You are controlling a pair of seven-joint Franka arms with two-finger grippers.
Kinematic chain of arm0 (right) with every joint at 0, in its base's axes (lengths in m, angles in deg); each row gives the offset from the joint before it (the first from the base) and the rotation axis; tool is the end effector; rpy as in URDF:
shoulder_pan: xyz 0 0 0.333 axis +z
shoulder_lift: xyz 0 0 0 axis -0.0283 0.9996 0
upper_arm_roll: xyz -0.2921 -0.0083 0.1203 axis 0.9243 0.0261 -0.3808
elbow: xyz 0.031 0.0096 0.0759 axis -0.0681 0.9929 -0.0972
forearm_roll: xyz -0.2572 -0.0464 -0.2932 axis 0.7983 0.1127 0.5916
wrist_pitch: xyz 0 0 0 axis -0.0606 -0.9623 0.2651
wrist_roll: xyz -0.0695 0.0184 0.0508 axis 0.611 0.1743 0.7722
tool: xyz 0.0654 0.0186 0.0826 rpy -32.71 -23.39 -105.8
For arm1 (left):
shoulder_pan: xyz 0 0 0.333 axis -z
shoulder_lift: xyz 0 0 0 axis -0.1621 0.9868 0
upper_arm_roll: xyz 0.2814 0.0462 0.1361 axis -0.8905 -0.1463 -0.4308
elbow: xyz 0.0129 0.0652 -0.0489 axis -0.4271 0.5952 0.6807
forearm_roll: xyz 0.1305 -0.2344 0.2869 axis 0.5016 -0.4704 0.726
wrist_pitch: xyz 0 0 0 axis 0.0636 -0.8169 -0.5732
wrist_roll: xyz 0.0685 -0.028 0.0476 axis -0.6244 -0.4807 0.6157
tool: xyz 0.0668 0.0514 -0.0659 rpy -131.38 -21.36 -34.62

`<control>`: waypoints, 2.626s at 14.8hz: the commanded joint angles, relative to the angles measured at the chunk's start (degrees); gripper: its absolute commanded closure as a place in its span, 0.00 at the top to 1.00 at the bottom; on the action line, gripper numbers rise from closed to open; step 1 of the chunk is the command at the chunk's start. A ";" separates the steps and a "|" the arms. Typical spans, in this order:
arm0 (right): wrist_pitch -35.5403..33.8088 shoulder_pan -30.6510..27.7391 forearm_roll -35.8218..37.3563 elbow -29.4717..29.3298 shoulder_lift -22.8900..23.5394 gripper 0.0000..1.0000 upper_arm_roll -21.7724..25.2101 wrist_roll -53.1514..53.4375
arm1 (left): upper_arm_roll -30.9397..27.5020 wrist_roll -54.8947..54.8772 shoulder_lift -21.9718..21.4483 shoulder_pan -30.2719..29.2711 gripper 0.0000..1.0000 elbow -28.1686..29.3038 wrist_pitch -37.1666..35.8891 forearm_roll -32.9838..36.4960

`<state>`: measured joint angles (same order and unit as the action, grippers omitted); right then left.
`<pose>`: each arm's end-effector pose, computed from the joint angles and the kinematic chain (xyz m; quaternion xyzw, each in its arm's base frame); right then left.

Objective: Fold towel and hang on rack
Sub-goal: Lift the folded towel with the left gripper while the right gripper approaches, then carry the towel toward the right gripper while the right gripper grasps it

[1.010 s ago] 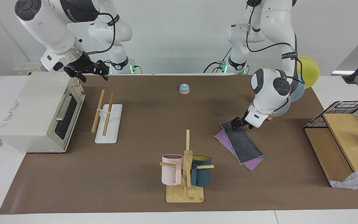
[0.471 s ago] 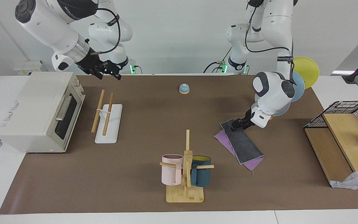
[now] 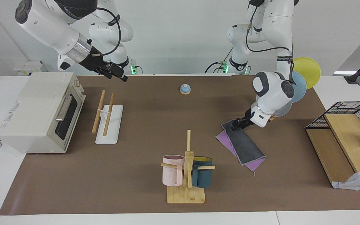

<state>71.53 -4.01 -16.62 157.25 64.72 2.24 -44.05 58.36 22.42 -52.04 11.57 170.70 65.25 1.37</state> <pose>0.5276 0.0676 0.5936 -0.9307 0.2594 0.1397 0.2168 0.5431 -0.1176 0.2919 0.9805 0.1067 -0.0493 0.1573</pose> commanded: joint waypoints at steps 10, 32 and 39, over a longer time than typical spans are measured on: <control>6.79 3.61 -4.95 4.02 -2.38 1.00 -0.33 9.46 | 0.01 -0.39 -1.28 -0.56 0.00 2.72 1.38 -2.46; 38.24 26.37 -6.96 11.68 -2.48 1.00 -0.33 56.91 | 10.89 74.71 -10.68 -1.00 0.00 -22.07 -25.52 -2.28; 41.16 31.31 -7.41 11.67 0.26 1.00 -0.33 62.99 | 16.44 97.24 -13.23 -0.92 0.00 -21.81 -24.55 -2.28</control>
<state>112.03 27.42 -22.64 168.37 65.21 1.74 18.68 74.73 114.45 -63.67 10.63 148.70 41.24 -1.50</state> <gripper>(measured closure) 0.000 0.974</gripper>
